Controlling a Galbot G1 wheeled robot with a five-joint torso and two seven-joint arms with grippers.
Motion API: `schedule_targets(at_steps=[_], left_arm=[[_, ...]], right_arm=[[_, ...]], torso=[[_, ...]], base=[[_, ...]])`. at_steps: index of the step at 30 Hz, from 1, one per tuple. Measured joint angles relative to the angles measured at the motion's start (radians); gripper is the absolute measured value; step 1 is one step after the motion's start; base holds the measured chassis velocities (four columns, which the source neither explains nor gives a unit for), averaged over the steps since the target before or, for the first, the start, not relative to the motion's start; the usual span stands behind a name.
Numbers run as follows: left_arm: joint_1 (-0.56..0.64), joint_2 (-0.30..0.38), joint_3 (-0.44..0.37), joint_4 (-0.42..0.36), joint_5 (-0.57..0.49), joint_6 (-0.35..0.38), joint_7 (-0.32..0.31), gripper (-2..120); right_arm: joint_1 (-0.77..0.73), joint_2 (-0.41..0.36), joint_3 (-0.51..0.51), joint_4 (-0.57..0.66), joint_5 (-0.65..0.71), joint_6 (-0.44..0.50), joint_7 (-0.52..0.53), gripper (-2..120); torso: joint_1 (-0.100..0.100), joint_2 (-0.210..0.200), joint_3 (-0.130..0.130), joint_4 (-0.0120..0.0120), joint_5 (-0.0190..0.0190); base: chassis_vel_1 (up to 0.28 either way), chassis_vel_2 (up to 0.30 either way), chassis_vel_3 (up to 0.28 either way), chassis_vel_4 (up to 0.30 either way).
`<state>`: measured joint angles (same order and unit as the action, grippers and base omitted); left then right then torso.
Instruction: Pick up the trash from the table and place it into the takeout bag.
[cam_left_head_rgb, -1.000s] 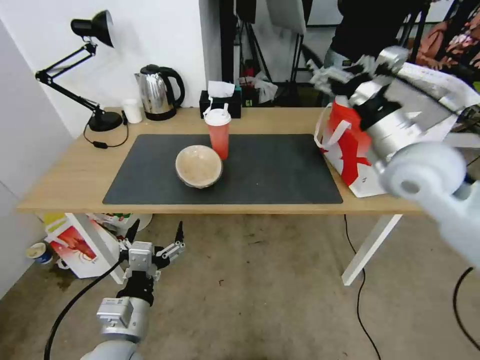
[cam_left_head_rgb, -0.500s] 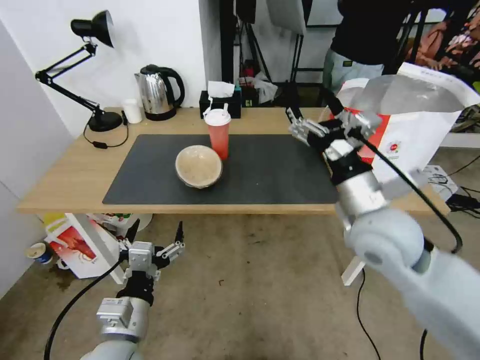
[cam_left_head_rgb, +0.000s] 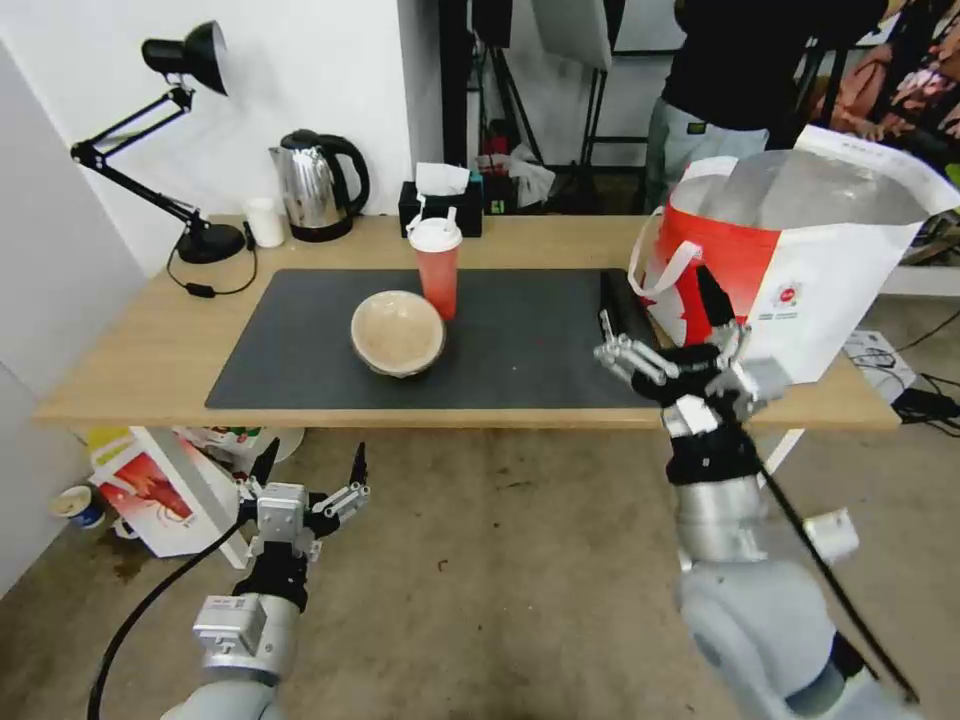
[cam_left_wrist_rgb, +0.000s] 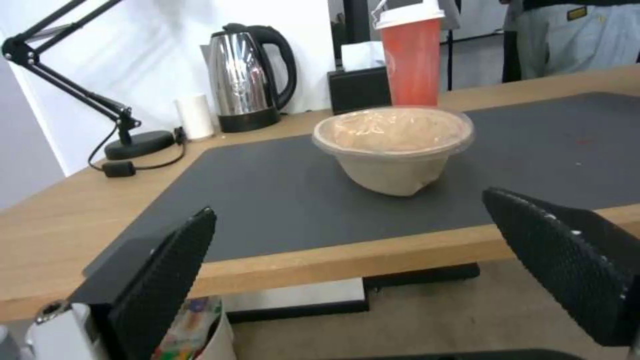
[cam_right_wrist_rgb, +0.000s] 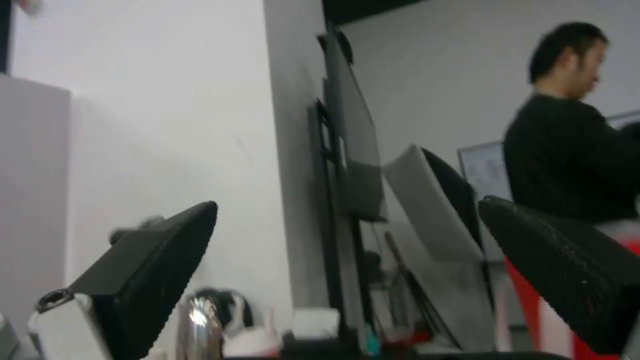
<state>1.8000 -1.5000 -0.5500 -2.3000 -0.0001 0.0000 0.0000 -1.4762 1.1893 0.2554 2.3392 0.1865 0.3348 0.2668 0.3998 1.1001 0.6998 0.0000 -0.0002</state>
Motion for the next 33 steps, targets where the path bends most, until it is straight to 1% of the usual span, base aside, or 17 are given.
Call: schedule_targets(at_steps=[1, 3, 5, 6, 9, 15, 19, 23, 24, 27, 33], left_arm=[[0.0, 0.0, 0.0, 0.0, 0.0, 0.0, 0.0, 100], [0.0, 0.0, 0.0, 0.0, 0.0, 0.0, 0.0, 100], [0.0, 0.0, 0.0, 0.0, 0.0, 0.0, 0.0, 100], [0.0, 0.0, 0.0, 0.0, 0.0, 0.0, 0.0, 100], [0.0, 0.0, 0.0, 0.0, 0.0, 0.0, 0.0, 100], [0.0, 0.0, 0.0, 0.0, 0.0, 0.0, 0.0, 100], [0.0, 0.0, 0.0, 0.0, 0.0, 0.0, 0.0, 100], [0.0, 0.0, 0.0, 0.0, 0.0, 0.0, 0.0, 100], [0.0, 0.0, 0.0, 0.0, 0.0, 0.0, 0.0, 100], [0.0, 0.0, 0.0, 0.0, 0.0, 0.0, 0.0, 100], [0.0, 0.0, 0.0, 0.0, 0.0, 0.0, 0.0, 100]], right_arm=[[0.0, 0.0, 0.0, 0.0, 0.0, 0.0, 0.0, 100], [-0.057, 0.021, -0.002, -0.012, -0.045, 0.031, 0.007, 100], [-0.097, 0.026, -0.005, -0.029, -0.07, 0.063, 0.011, 100], [-0.097, 0.026, -0.005, -0.029, -0.07, 0.063, 0.011, 100], [-0.143, 0.016, -0.006, -0.065, -0.111, 0.129, 0.012, 100], [-0.172, -0.016, -0.001, -0.081, -0.14, 0.152, 0.017, 100], [-0.189, -0.041, -0.001, -0.094, -0.176, 0.161, 0.042, 100], [-0.222, -0.083, -0.027, -0.115, -0.226, 0.182, 0.122, 100], [-0.222, -0.083, -0.027, -0.115, -0.226, 0.182, 0.122, 100], [-0.232, -0.102, -0.029, -0.124, -0.253, 0.19, 0.185, 100], [-0.251, -0.112, -0.036, -0.124, -0.263, 0.177, 0.238, 100]], torso=[[0.0, 0.0, 0.0, 0.0, 0.0], [0.0, 0.0, 0.0, 0.0, 0.0001], [0.0, 0.0, 0.0, 0.0, 0.0], [0.0, 0.0, 0.0, 0.0, 0.0], [0.0, 0.0, 0.0, 0.0, 0.0002], [0.0, 0.0, 0.0, 0.0001, 0.0002], [0.0, 0.0, 0.0, 0.0001, 0.0002], [0.0, 0.0, 0.0, 0.0001, 0.0003], [0.0, 0.0, 0.0, 0.0001, 0.0003], [0.0, 0.0, 0.0, 0.0001, 0.0003], [0.0, 0.0, 0.0, 0.0, 0.0002]], base=[[0.0, 0.0, 0.0, 0.0], [0.0, 0.0, 0.0, 0.0], [0.0, 0.0, 0.0, 0.0], [0.0, 0.0, 0.0, 0.0], [0.0, 0.0, 0.0, 0.0], [0.0, 0.0, 0.0, 0.0], [0.0, 0.0, 0.0, 0.0], [0.0, 0.0, 0.0, 0.0], [0.0, 0.0, 0.0, 0.0], [0.0, 0.0, 0.0, 0.0], [0.0, 0.0, 0.0, 0.0]])
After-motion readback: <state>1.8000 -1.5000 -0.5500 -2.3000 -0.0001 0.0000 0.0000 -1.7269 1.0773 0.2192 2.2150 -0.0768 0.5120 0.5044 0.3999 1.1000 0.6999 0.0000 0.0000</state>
